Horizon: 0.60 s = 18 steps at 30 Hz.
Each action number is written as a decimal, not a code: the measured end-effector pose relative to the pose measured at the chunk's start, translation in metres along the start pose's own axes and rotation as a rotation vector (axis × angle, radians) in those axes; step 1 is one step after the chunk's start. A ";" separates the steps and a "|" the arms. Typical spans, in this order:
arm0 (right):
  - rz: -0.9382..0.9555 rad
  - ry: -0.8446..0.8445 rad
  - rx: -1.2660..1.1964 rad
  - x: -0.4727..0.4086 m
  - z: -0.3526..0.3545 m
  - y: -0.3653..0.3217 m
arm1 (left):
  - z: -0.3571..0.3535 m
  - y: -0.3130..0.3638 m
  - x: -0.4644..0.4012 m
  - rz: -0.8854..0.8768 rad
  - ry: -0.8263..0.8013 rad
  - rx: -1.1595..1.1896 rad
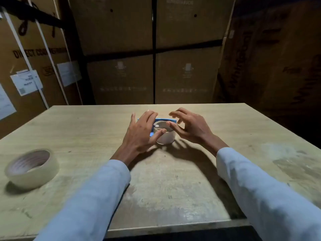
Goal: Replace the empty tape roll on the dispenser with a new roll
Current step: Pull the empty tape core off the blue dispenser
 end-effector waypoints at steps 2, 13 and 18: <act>-0.111 0.029 -0.117 0.001 -0.011 0.016 | -0.011 -0.012 0.002 0.041 -0.010 0.099; -0.262 -0.050 -0.491 0.007 -0.060 0.044 | -0.027 -0.057 -0.005 0.084 -0.021 0.469; -0.360 0.004 -0.610 0.013 -0.066 0.062 | -0.012 -0.068 -0.001 0.181 0.122 0.315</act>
Point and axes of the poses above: each hand's wrist, its own x-axis away from the middle knuckle, its own z-axis out of the back of the hand, y = z × x, the point moved 10 cm from there along -x, towards the middle knuckle, and after that the axes turned 2 degrees about -y, right-handed, at the moved point
